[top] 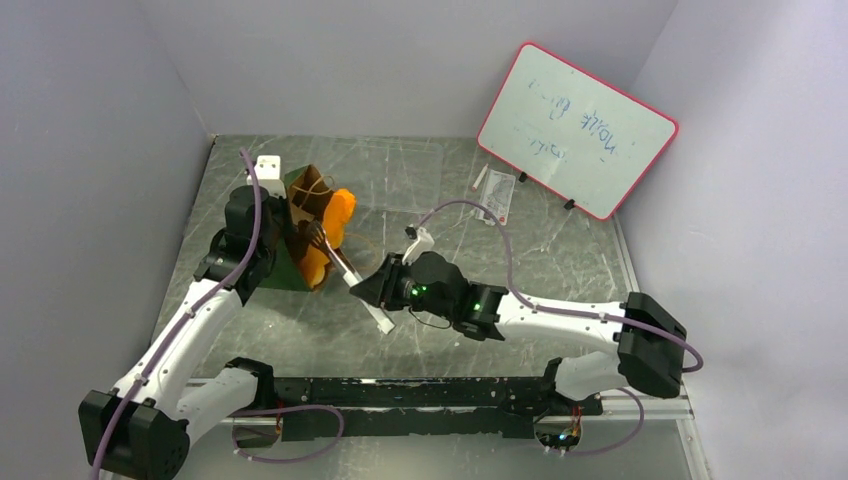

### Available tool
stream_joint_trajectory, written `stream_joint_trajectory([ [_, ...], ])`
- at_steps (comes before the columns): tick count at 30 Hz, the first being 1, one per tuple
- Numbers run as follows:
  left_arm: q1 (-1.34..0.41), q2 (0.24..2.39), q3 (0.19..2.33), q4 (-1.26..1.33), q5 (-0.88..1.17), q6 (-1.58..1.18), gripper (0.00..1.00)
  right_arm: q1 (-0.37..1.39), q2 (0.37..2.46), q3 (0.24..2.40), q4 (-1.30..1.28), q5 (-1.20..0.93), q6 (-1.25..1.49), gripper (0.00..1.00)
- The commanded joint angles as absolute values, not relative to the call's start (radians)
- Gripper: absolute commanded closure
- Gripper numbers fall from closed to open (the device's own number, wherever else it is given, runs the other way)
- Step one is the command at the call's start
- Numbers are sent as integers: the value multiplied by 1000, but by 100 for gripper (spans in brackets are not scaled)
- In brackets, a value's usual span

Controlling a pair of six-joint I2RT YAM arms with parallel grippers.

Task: Take the fake bread out of the paper bag
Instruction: Take out the fake bread from the paper bag, then move the container to the center of the board.

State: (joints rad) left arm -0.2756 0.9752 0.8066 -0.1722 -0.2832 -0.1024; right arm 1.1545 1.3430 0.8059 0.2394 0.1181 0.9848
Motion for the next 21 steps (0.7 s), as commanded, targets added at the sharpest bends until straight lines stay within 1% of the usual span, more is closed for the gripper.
stream_joint_trajectory([
  [1,-243,956,792,-163,-281,-117,93,1170,1273,844,191,206,960,100],
  [11,-218,931,753,-167,-263,-131,93,1170,1168,914,45,338,907,100],
  [19,-212,908,733,-170,-252,-153,93,1137,1174,994,-27,393,868,100],
  [21,-210,899,730,-176,-255,-160,93,1122,1190,1055,-52,405,850,100],
])
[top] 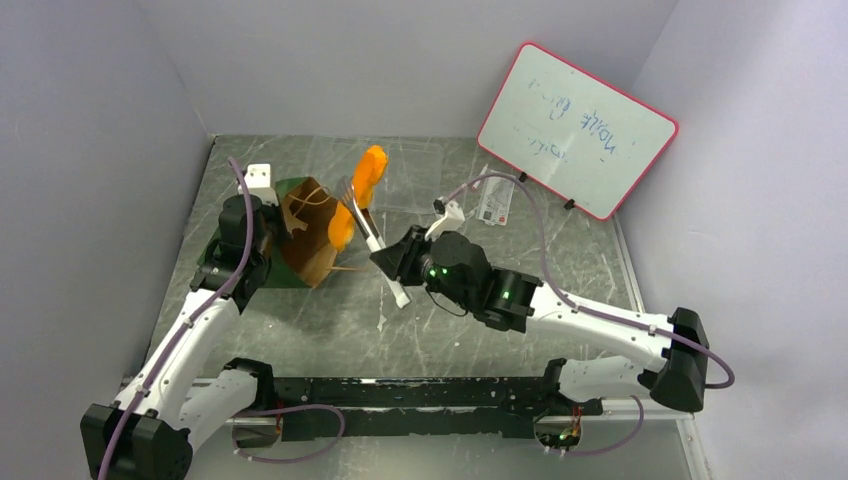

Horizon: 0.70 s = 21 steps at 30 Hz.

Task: Take the fake bread out of the paper bag
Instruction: Move the container to the center of the board.

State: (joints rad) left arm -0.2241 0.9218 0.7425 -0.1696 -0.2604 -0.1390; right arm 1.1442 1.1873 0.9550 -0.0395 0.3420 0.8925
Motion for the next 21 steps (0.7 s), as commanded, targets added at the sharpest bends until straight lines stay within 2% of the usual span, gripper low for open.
stream_joint_trajectory([
  [1,-210,894,730,-183,-257,-165,93,1106,1203,1077,-61,404,841,100],
  [11,-206,810,741,-253,-291,-189,93,729,1490,1271,-54,100,776,100],
  [21,-202,756,786,-326,-312,-150,93,502,1868,1517,-39,-106,759,100],
])
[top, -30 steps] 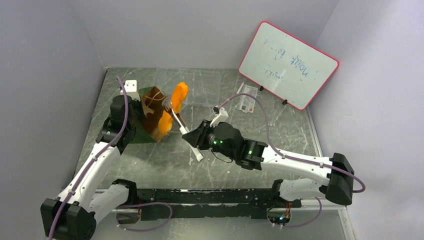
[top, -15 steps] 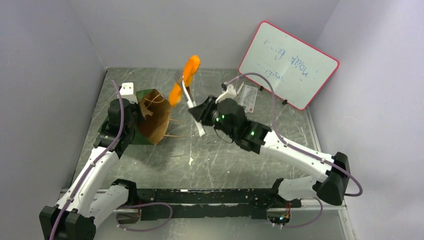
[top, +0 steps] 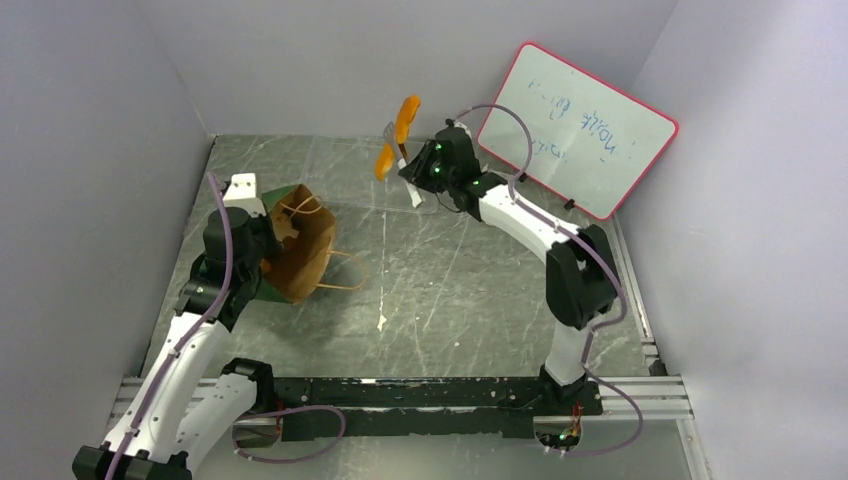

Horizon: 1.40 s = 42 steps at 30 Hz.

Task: Take the fake bread out of the paper bag
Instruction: Move the container to the center of the board.

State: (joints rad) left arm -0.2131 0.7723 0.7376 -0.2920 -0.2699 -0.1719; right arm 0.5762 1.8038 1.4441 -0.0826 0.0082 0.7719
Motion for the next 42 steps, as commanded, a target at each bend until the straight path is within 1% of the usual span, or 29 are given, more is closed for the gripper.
stream_joint_trajectory([
  [1,-202,759,795,-328,-321,-143,93,475,1887,1527,-47,-121,756,100],
  [6,-202,779,824,-290,-350,-132,93,402,1974,1576,-120,-206,707,100],
  [13,-201,794,846,-252,-404,-118,93,401,2071,1627,-207,-220,612,100],
  [16,-199,798,855,-245,-432,-99,93,407,2070,1599,-241,-221,579,100],
  [19,-192,802,864,-237,-455,-77,93,406,2027,1490,-240,-224,558,100],
  [24,-179,803,877,-228,-469,-55,93,405,1898,1302,-212,-232,551,100],
  [27,-173,802,881,-228,-475,-47,93,404,1839,1224,-215,-224,544,100],
  [42,-164,779,919,-259,-464,-50,93,382,1560,1099,-364,-144,501,100],
])
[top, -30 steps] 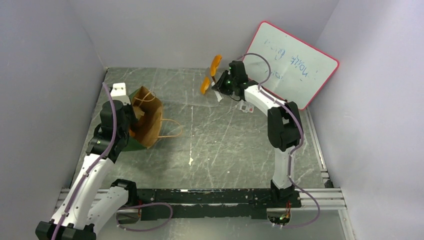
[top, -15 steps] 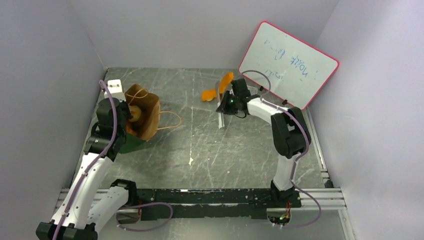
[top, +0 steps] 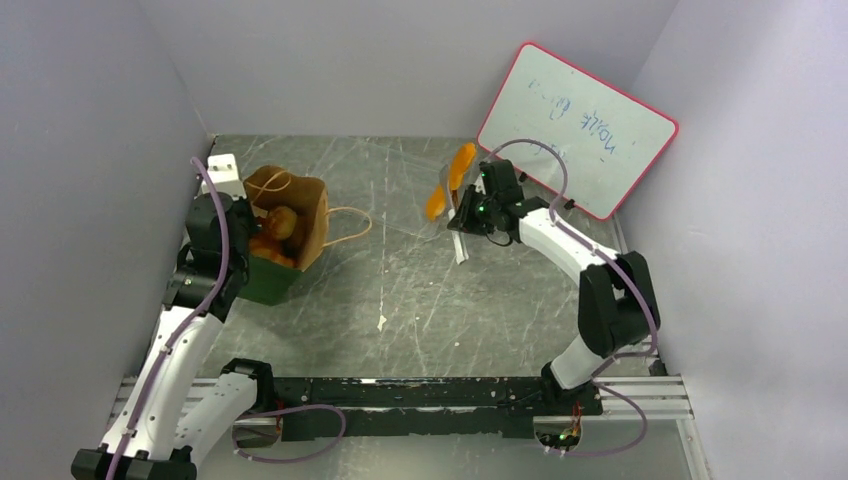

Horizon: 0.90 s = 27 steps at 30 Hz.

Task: Take the fake bread out of the paper bag
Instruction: Move the container to the center of the board.

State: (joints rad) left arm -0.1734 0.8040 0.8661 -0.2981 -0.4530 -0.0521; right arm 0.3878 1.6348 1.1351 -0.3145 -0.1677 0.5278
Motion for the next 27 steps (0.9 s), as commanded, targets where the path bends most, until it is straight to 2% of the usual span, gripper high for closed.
stream_joint_trajectory([
  [1,-164,775,919,-261,-462,-51,93,382,1545,1091,-372,-143,499,100],
  [6,-164,757,919,-271,-467,-52,93,382,1484,1081,-389,-162,496,100],
  [11,-164,747,926,-290,-473,-57,93,391,1481,1183,-334,-289,522,100],
  [18,-164,747,948,-311,-477,-64,93,436,1683,1392,-267,-426,555,100],
  [27,-164,764,963,-320,-485,-83,93,536,2061,1705,-217,-585,550,100],
])
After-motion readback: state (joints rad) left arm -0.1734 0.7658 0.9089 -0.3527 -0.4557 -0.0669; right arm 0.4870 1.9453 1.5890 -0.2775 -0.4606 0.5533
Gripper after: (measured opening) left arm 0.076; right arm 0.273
